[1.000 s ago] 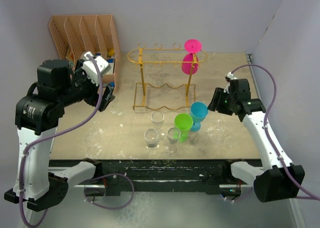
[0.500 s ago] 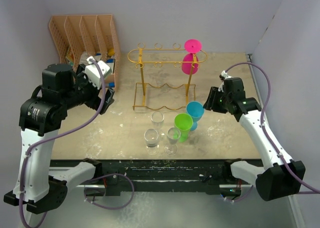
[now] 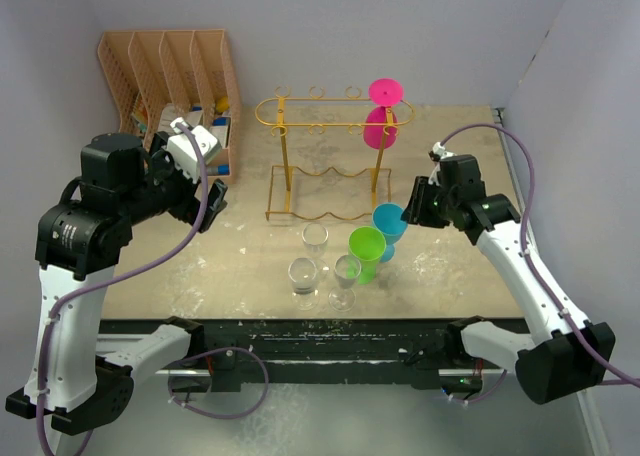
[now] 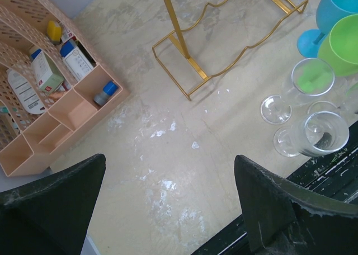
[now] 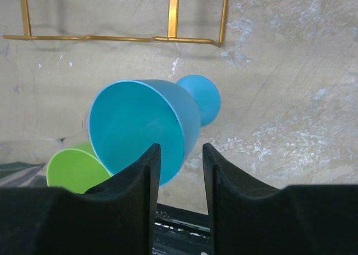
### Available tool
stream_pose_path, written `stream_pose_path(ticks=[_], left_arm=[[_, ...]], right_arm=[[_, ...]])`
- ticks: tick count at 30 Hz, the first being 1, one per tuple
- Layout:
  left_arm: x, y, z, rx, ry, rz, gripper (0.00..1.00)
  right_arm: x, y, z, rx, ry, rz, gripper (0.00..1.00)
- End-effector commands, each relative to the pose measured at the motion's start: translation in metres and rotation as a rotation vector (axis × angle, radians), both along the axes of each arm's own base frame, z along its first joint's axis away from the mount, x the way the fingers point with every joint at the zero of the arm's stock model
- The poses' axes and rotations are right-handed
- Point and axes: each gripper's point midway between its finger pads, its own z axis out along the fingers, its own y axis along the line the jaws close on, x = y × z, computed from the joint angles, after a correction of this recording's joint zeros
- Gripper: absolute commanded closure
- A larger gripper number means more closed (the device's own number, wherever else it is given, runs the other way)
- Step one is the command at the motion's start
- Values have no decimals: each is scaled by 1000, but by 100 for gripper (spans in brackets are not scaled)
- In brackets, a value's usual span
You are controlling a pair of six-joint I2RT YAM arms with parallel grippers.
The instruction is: Place the wine glass upside down on the wine glass rack
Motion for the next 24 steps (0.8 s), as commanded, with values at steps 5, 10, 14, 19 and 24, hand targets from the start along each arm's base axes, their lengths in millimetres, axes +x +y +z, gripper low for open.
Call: stream_pose_path(ticks=[5, 10, 14, 19, 24], left_arm=[[6, 2, 8, -18, -45, 24, 1], [5, 1, 9, -19, -43, 21, 1], [-2, -5, 19, -44, -49, -17, 1], [-10, -24, 29, -125, -36, -101, 1], [-8, -50, 56, -333, -13, -121, 1]], right_arm=[[6, 5, -4, -47, 25, -9, 76], [6, -13, 5, -135, 29, -57, 100], [2, -45, 39, -269, -1, -140, 100], [-6, -86, 110, -402, -115, -279, 100], [-11, -119, 206, -439, -347, -453, 100]])
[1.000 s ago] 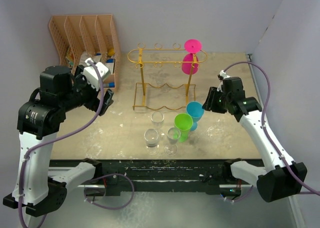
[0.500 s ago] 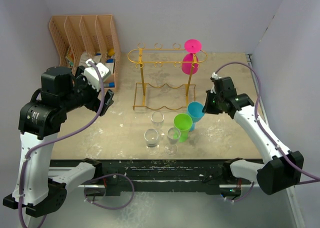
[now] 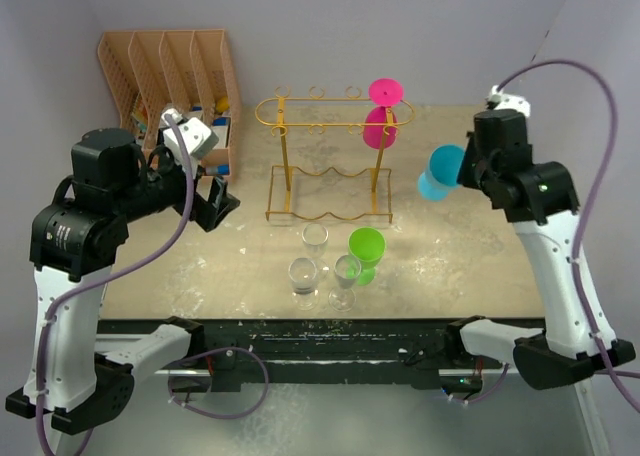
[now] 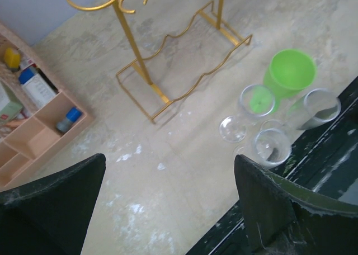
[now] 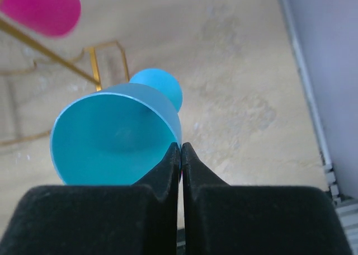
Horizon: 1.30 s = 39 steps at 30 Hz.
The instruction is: Place the wine glass upside down on the wine glass rack
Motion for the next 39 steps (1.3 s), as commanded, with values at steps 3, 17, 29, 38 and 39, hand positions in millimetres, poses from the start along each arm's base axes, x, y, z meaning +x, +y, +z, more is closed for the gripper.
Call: stream_pose_path(ticks=[3, 17, 29, 38, 39], left_arm=[[15, -38, 68, -361, 29, 15, 1], [74, -97, 172, -903, 192, -81, 1], [110, -108, 200, -1213, 450, -157, 2], [127, -94, 206, -1235, 416, -160, 7], [129, -94, 204, -1233, 421, -156, 8]], right_arm=[[-21, -47, 138, -59, -418, -160, 100], [9, 24, 317, 319, -1130, 140, 100], [-1, 109, 314, -3, -1554, 321, 100], [-10, 167, 275, -175, -1638, 272, 100], [-10, 170, 275, -169, -1639, 272, 100]])
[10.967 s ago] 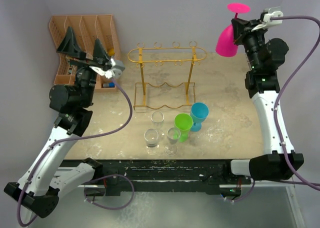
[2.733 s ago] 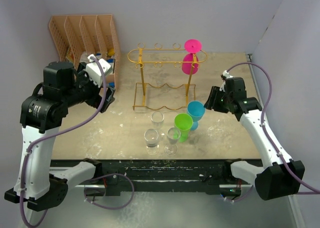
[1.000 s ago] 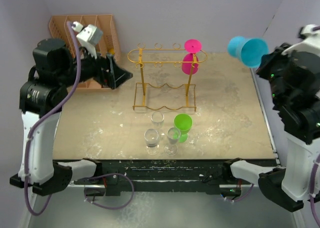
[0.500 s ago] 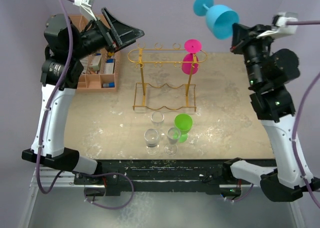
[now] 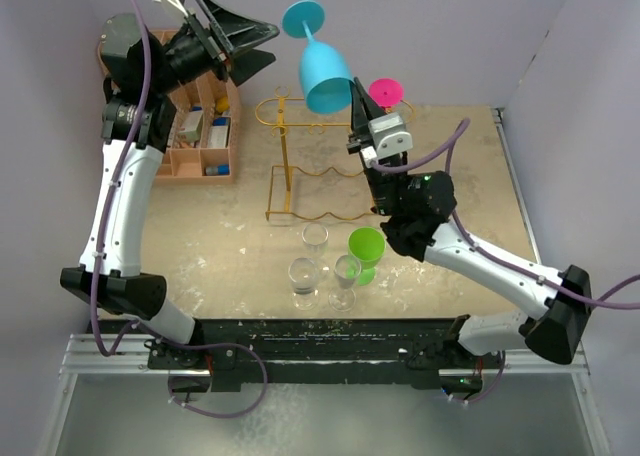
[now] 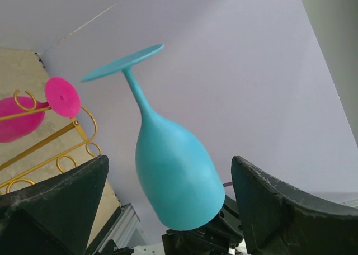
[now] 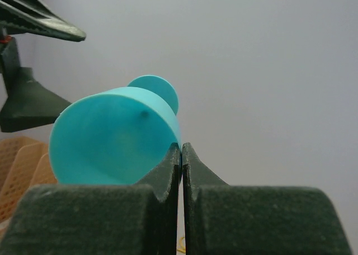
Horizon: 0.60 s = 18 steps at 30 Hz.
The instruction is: Place the wine glass upside down on the wine glass rack
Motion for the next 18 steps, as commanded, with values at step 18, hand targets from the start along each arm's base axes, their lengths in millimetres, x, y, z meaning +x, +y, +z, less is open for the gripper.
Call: stream_pose_path(ticks=[18], left_arm=[[-13, 4, 26, -25, -117, -24, 19]], right_arm=[[-39, 12, 49, 140, -215, -43, 100]])
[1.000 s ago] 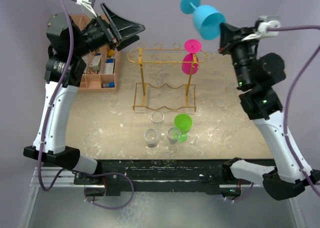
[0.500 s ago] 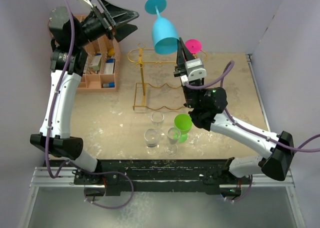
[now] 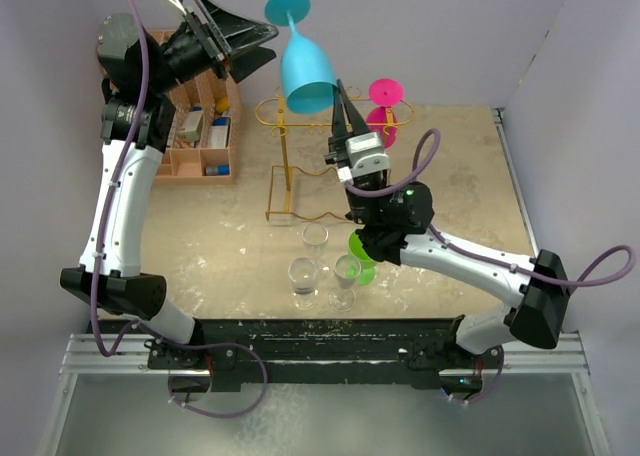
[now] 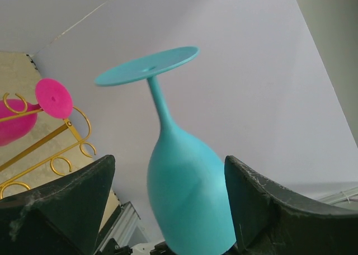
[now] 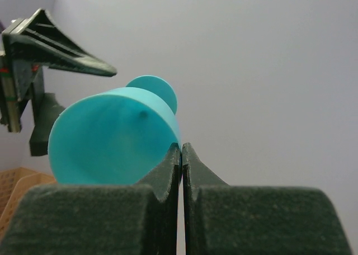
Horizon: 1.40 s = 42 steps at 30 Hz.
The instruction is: Place the wine glass upside down on the wine glass rack
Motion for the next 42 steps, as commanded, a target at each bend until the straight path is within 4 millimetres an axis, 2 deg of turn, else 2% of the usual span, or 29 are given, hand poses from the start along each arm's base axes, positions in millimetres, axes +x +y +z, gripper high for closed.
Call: stream_pose_path(ticks=[1, 8, 14, 16, 22, 23, 28, 31, 35, 36, 38, 39, 42], left_arm=[[-8, 3, 18, -16, -80, -2, 19], [-3, 1, 10, -11, -65, -5, 33], [-6, 1, 12, -2, -108, -13, 72], [-9, 1, 15, 8, -139, -11, 75], [-14, 0, 13, 39, -197, -31, 74], [-15, 0, 13, 43, -208, -31, 76], [-18, -2, 15, 49, -259, -52, 100], [-25, -4, 19, 53, -320, -81, 100], [-33, -5, 18, 63, -363, -116, 100], [-33, -5, 16, 70, -355, -125, 92], [-35, -6, 13, 80, -353, -141, 69], [-36, -6, 12, 86, -353, -142, 63], [-36, -7, 10, 94, -353, -148, 58]], right_arm=[[-18, -9, 30, 78, -85, 12, 100], [-24, 9, 25, 71, -94, 48, 100], [-23, 28, 16, 33, -97, 84, 100], [-27, 36, 13, 20, -108, 125, 100], [-41, 49, 3, -16, -151, 233, 100], [-43, 50, 3, -18, -157, 245, 100], [-46, 56, -6, -41, -157, 281, 100], [-48, 62, -11, -73, -161, 297, 100], [-48, 60, -13, -81, -165, 278, 100], [-48, 57, -13, -82, -170, 268, 100], [-48, 54, -12, -81, -175, 254, 100], [-49, 54, -12, -83, -180, 252, 100], [-50, 54, -11, -90, -189, 252, 100]])
